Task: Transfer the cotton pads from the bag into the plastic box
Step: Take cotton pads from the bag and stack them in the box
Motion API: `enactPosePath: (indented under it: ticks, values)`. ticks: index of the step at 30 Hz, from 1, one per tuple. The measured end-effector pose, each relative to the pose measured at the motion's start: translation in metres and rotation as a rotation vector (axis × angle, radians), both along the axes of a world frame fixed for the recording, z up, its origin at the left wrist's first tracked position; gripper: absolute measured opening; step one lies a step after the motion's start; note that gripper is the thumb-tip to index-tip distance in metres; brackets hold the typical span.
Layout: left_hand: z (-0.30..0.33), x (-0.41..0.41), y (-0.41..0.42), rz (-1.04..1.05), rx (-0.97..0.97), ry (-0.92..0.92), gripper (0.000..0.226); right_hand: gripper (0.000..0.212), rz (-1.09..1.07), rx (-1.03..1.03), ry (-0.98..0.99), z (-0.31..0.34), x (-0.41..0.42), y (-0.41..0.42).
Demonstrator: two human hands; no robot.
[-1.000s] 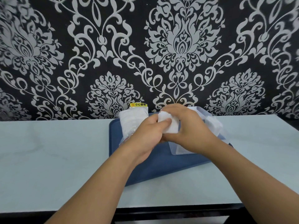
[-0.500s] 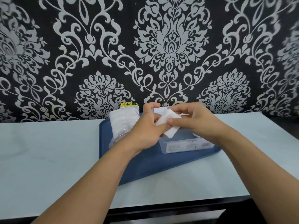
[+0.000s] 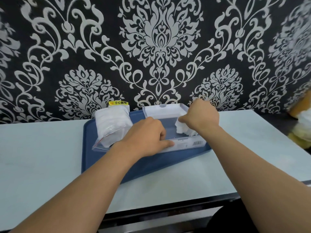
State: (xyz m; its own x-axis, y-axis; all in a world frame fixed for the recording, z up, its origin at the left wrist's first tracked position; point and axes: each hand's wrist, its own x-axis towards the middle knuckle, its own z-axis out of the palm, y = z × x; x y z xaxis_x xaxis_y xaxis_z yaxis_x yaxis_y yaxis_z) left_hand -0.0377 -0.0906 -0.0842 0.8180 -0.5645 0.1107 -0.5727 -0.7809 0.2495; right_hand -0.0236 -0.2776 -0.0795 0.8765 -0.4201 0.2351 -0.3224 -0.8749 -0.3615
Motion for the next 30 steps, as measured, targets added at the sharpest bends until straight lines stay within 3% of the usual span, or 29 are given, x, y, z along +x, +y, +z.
enactPosePath:
  ticks: [4, 9, 12, 16, 20, 26, 30]
  values:
    - [0.0, 0.001, 0.001, 0.006, -0.009, 0.006, 0.048, 0.038, -0.026, -0.12, 0.013, -0.006, 0.001, -0.006]
    - [-0.001, 0.0, 0.001, 0.002, -0.016, 0.004, 0.049, 0.046, -0.024, -0.117, 0.002, -0.016, 0.006, -0.011]
    - [-0.002, -0.001, 0.001, 0.007, -0.022, -0.001, 0.048, 0.061, -0.044, -0.002, 0.016, -0.014, 0.005, -0.012]
    - [-0.003, -0.002, 0.001, 0.003, -0.045, 0.016, 0.045, 0.069, -0.002, 0.306, -0.022, -0.006, 0.002, -0.019]
    - [-0.002, -0.003, 0.001, 0.0, -0.049, 0.011, 0.042, 0.055, 0.011, 0.419, -0.112, -0.006, -0.001, -0.022]
    - [-0.005, -0.002, 0.001, 0.016, -0.068, 0.016, 0.04, 0.034, 0.071, 0.283, -0.223, -0.005, -0.001, -0.011]
    - [-0.006, 0.0, 0.002, 0.038, -0.104, 0.063, 0.038, 0.016, 0.253, 0.206, -0.129, -0.003, 0.0, -0.007]
